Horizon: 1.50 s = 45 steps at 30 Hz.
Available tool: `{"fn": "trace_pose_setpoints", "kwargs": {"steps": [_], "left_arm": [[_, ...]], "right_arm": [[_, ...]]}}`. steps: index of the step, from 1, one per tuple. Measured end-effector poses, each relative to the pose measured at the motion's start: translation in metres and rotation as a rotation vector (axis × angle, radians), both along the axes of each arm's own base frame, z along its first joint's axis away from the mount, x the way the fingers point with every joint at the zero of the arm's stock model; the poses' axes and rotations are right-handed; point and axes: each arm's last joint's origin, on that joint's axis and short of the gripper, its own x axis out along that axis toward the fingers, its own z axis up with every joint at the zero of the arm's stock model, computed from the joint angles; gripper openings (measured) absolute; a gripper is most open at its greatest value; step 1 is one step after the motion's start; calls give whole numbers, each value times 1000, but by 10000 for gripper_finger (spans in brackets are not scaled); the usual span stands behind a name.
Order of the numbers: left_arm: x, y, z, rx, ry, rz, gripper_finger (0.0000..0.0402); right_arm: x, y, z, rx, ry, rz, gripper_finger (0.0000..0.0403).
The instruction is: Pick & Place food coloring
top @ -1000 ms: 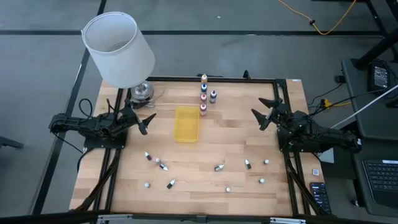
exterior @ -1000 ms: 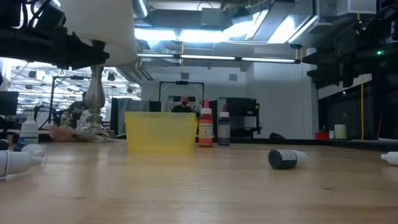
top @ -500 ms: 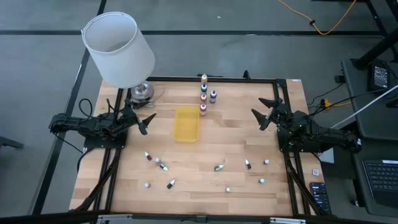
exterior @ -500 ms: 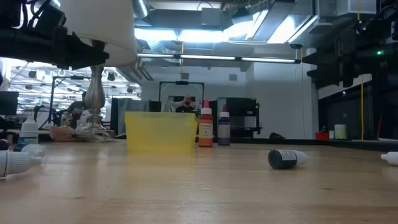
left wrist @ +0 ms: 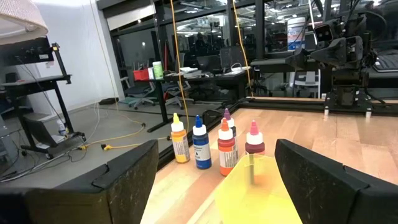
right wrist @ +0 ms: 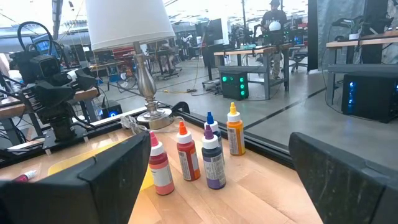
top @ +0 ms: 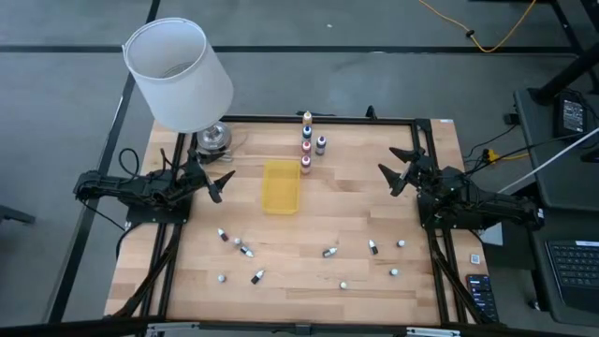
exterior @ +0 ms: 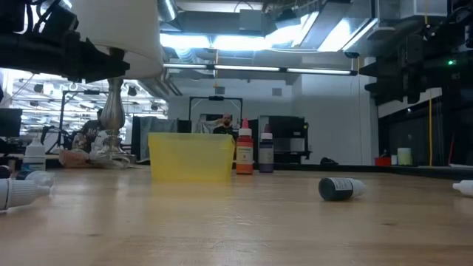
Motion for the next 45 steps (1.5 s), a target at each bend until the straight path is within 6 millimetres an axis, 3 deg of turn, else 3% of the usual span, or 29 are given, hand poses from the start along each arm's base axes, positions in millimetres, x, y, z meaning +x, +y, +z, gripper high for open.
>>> {"fn": "trace_pose_setpoints", "kwargs": {"steps": [45], "left_arm": [[0, 0, 0, 0, 0, 0, 318]], "right_arm": [[0, 0, 0, 5, -4, -20, 381]]}}
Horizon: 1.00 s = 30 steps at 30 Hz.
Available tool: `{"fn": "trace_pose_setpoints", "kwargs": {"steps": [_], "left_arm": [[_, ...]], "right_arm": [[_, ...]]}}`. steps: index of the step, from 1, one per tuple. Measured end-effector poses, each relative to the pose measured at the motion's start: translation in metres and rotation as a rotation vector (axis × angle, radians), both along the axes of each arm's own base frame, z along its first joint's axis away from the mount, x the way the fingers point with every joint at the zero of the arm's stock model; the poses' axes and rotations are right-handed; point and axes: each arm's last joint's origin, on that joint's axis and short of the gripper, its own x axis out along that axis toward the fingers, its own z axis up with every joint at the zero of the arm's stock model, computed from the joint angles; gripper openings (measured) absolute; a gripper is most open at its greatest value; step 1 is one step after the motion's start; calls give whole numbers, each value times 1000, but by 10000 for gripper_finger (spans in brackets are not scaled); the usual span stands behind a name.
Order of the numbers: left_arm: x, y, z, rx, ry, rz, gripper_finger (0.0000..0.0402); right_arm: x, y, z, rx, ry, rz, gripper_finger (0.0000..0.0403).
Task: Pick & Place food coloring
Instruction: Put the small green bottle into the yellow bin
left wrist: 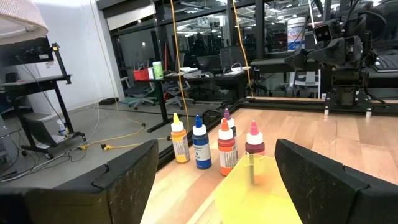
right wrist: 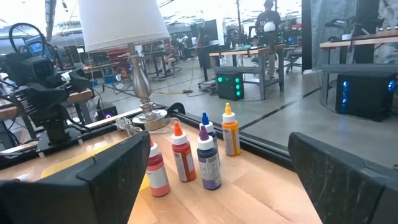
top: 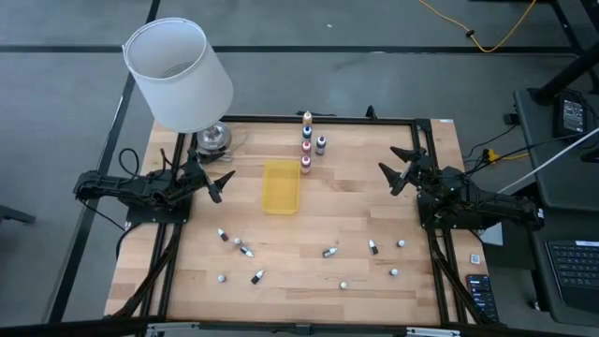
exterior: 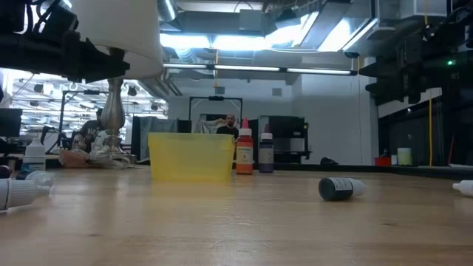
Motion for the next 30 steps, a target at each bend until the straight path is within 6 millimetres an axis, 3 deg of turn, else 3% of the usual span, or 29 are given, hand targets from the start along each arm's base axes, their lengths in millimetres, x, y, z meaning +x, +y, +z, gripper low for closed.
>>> {"fn": "trace_pose_setpoints", "kwargs": {"steps": [16, 20, 30], "left_arm": [[0, 0, 0, 0, 0, 0, 318], [0, 0, 0, 0, 0, 0, 317], [0, 0, 0, 0, 0, 0, 317]], "right_arm": [[0, 0, 3, 9, -17, 5, 381], [-6, 1, 29, 16, -41, -7, 381], [-7, 0, 103, 79, 126, -49, 381]]}}
